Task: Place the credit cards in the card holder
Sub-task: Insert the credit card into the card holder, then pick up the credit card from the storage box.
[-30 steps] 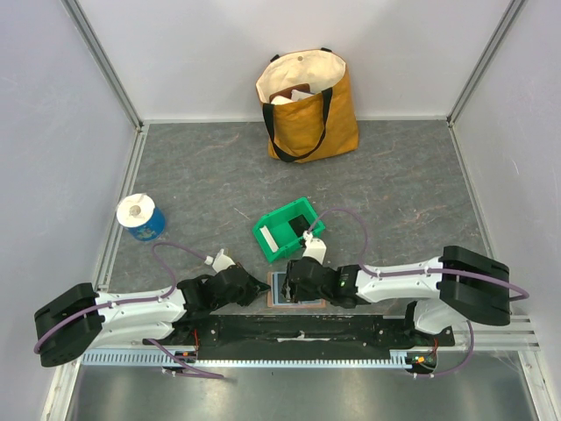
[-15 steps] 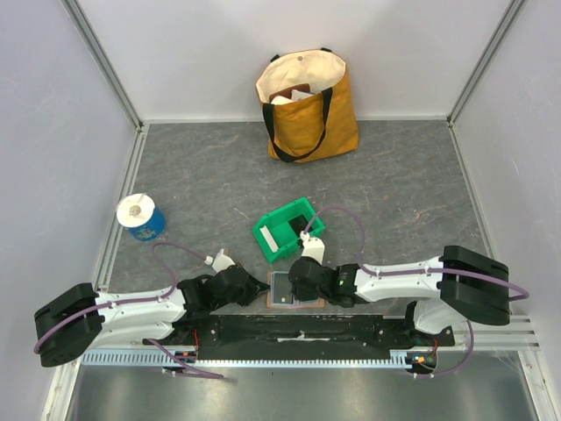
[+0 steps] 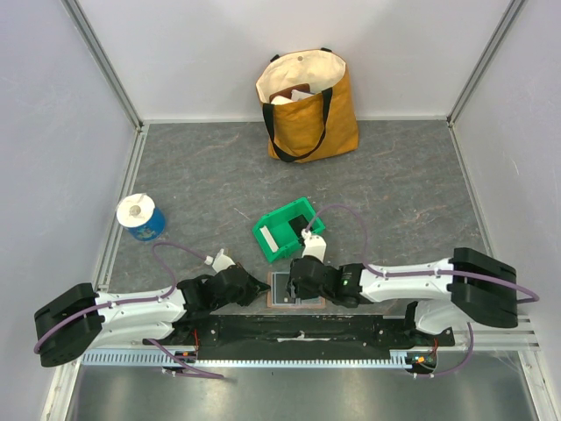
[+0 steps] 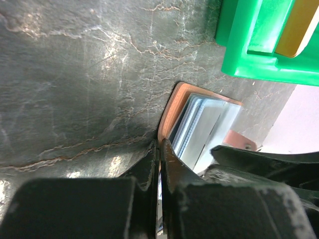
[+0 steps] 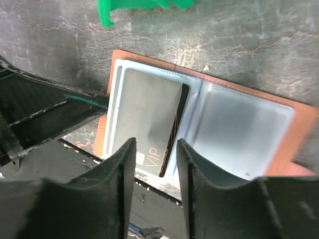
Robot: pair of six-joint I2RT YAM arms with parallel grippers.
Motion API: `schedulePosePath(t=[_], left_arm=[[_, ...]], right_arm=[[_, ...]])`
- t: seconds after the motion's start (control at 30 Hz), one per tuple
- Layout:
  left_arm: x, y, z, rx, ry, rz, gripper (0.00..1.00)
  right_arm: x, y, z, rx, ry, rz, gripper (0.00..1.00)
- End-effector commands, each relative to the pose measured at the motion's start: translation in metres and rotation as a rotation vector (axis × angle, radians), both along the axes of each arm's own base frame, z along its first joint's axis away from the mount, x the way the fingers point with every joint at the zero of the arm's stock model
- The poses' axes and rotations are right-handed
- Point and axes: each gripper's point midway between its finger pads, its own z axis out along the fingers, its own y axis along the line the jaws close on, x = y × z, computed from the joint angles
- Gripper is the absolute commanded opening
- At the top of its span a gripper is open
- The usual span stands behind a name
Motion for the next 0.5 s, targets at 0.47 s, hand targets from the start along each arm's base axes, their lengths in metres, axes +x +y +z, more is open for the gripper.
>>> schedulePosePath(t=[0.47], left_arm=[[-0.007,0.041,-0.032,0.178,0.041,0.062,0.02]], right_arm=[[0.085,0.024,0.130,0.068,-0.280,0.177,0.75]])
